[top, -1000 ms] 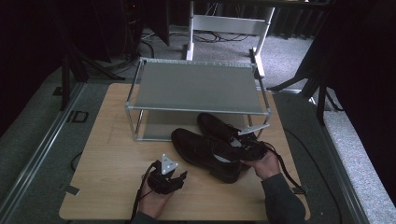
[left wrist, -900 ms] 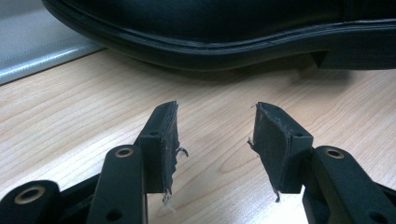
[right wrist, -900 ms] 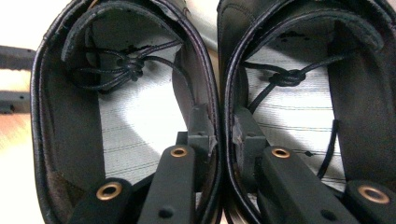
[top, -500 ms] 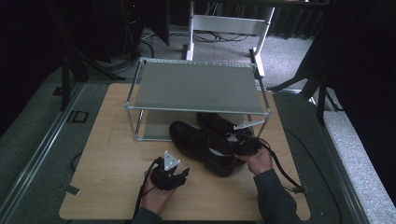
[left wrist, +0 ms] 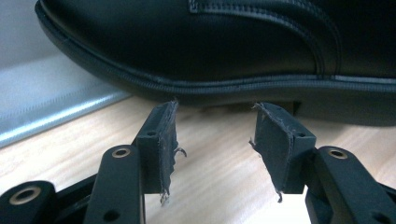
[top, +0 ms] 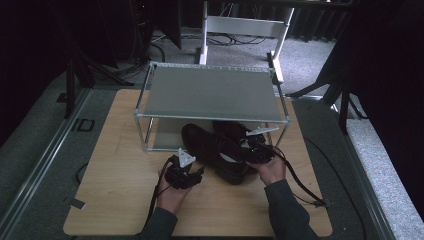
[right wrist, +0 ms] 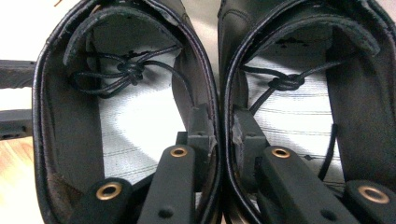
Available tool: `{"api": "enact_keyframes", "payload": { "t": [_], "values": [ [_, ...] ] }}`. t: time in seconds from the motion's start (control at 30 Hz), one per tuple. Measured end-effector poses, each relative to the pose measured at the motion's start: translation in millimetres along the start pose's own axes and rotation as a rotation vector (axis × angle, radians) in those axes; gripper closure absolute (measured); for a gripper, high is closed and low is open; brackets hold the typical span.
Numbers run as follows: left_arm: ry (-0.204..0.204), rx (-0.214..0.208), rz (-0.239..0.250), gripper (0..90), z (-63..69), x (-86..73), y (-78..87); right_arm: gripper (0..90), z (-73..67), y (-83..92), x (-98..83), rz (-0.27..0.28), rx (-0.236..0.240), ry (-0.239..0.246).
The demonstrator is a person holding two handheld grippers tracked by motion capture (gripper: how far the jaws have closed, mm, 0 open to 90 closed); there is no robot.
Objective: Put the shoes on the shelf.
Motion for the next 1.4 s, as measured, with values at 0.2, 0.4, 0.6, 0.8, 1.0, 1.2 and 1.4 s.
{"api": "enact_keyframes", "payload": {
  "t": [0.2, 0.4, 0.6, 0.8, 1.0, 1.2, 1.4],
  "values": [
    [0.004, -0.004, -0.017, 57.7, 5.3, 9.7, -9.1, 80.2, -2.4, -1.4, 3.8, 0.004, -0.012, 0.011],
    [0.002, -0.015, -0.043, 68.1, 10.2, 13.8, -15.7, 80.2, -3.6, -2.6, 7.3, 0.022, -0.027, -0.001],
    [-0.014, -0.006, -0.056, 75.0, 11.4, 17.9, -21.1, 80.4, -4.3, -2.6, 8.5, 0.028, -0.050, 0.009],
    [-0.013, 0.013, -0.059, 79.3, 8.6, 22.3, -30.2, 80.4, -6.6, -6.0, 7.8, 0.033, -0.074, 0.016],
    [0.016, 0.007, -0.060, 82.8, 4.2, 26.8, -38.0, 80.4, -8.1, -9.4, 8.5, 0.046, -0.089, 0.004],
    [0.027, 0.025, -0.048, 87.4, -0.1, 33.3, -46.7, 80.3, -9.8, -12.1, 15.1, 0.053, -0.141, 0.008],
    [0.039, 0.045, -0.029, 89.0, -6.0, 41.9, -54.8, 80.3, -8.0, -18.5, 19.1, 0.083, -0.160, -0.032]
  ]
}}
Point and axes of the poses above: each handheld gripper's, and its own axes: y roughly backward along the jaws, x roughly out of its top, z roughly to its right, the point moved 8 cm from there along -y, roughly forward along the jaws, and after that the axes turned 10 degrees about y, right-handed, at the moved point
